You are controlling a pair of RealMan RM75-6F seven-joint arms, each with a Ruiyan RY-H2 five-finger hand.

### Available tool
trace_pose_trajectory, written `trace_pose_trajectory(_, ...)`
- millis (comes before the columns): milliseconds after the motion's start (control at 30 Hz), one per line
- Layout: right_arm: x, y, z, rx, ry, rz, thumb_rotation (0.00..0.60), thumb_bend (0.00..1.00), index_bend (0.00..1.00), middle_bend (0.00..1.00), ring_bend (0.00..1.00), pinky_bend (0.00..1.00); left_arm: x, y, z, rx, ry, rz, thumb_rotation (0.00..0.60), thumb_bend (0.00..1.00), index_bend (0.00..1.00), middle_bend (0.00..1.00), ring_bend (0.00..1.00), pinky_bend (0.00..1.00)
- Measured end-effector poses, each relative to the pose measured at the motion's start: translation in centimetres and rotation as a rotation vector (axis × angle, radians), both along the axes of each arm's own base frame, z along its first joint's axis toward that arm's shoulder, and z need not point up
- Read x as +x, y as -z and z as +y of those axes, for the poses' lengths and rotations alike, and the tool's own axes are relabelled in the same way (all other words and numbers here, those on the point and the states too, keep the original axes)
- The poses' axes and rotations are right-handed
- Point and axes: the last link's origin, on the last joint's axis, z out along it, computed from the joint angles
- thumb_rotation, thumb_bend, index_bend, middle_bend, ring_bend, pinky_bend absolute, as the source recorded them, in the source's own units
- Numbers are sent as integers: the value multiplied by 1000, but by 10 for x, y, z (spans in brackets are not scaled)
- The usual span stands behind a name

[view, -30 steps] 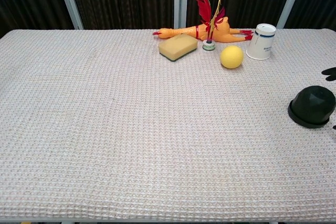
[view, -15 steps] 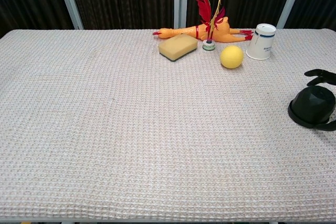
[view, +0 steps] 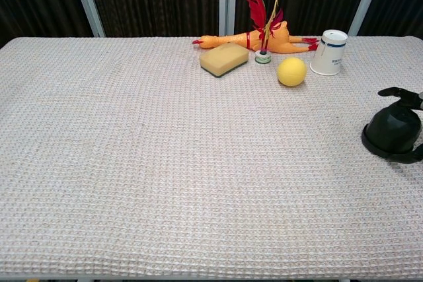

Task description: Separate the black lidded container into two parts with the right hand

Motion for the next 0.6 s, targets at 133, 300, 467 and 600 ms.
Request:
trace_pose_trajectory(133,0,2,0,6,0,1,600,61,0,222,0,0,0,0,-1,-3,-1,3,600,131,51,32,0,194)
trace_pose_trajectory(300,0,2,0,8,0,0,600,65,0,235,0,0,1,0,-2,-1,-1,4,600,132,51,32,0,194)
trace_pose_trajectory(467,2,0,0,-13,-9,-4,600,98,0,294,0,0,2,0,-1,-3,2,4,600,131,51,32,0,194)
trace_pose_trajectory(600,2,-1,0,-23,-12,-5,600,101,0,339,0,0,2,0,-1,-6,1,5,600,131,51,32,0,194)
